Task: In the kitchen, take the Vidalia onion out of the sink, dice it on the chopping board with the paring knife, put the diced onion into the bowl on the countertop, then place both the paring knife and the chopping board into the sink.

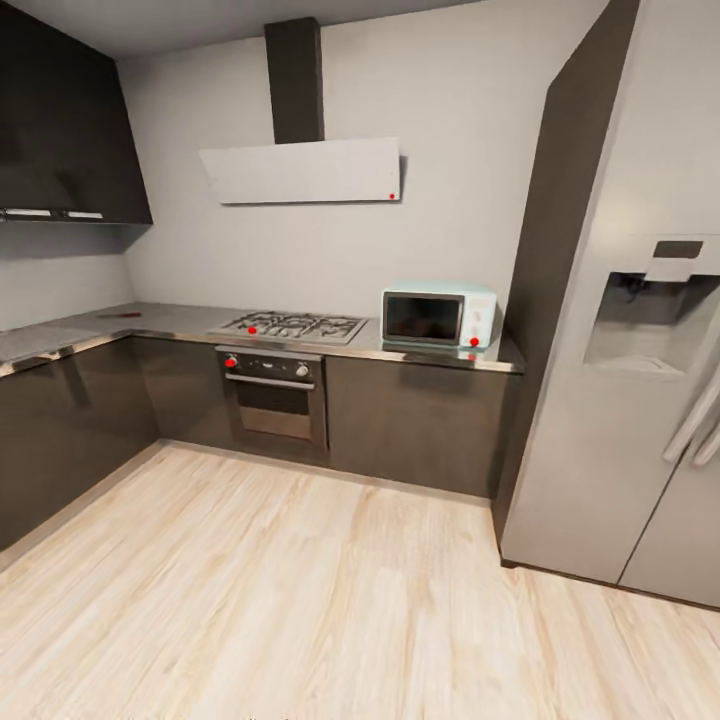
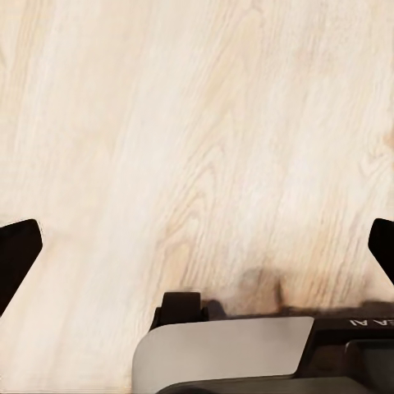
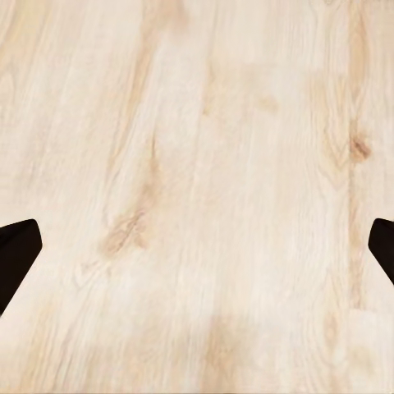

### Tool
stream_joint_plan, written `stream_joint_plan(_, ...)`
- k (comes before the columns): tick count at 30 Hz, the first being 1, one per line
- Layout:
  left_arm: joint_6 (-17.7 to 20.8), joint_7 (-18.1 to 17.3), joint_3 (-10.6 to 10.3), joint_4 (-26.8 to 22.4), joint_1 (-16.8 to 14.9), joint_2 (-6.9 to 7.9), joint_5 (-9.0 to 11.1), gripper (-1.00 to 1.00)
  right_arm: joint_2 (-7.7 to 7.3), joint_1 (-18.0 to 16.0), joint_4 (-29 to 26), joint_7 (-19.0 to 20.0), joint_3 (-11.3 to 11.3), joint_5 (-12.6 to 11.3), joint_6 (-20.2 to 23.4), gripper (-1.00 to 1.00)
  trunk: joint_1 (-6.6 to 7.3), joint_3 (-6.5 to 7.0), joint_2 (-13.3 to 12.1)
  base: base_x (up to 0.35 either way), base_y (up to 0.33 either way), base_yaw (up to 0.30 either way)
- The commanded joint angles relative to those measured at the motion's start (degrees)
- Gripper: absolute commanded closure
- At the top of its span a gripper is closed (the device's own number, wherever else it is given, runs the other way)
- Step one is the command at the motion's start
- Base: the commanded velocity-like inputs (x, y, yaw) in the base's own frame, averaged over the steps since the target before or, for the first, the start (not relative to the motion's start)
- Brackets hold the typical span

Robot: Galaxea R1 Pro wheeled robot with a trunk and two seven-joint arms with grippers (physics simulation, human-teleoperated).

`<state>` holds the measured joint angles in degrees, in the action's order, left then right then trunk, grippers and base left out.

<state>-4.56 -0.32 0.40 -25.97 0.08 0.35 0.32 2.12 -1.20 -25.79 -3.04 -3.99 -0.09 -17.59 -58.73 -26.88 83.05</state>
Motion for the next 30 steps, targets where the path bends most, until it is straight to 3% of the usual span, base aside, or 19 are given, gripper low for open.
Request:
stream_joint_plan(1, -0.1, -0.03, 0.04, -0.05, 0.01, 0.0, 0.03, -1.0, 0.06, -0.03, 0.05, 0.05, -0.23, 0.0, -0.19, -1.0, 0.0, -0.05, 0.03, 0.0, 0.0, 0.286)
stream_joint_plan(30, -0.1, -0.03, 0.12, -0.14, 0.01, 0.01, 0.03, -1.0, 0.07, -0.02, 0.12, 0.05, -0.23, 0.0, -0.17, -1.0, 0.0, -0.05, 0.03, 0.0, 0.0, 0.285)
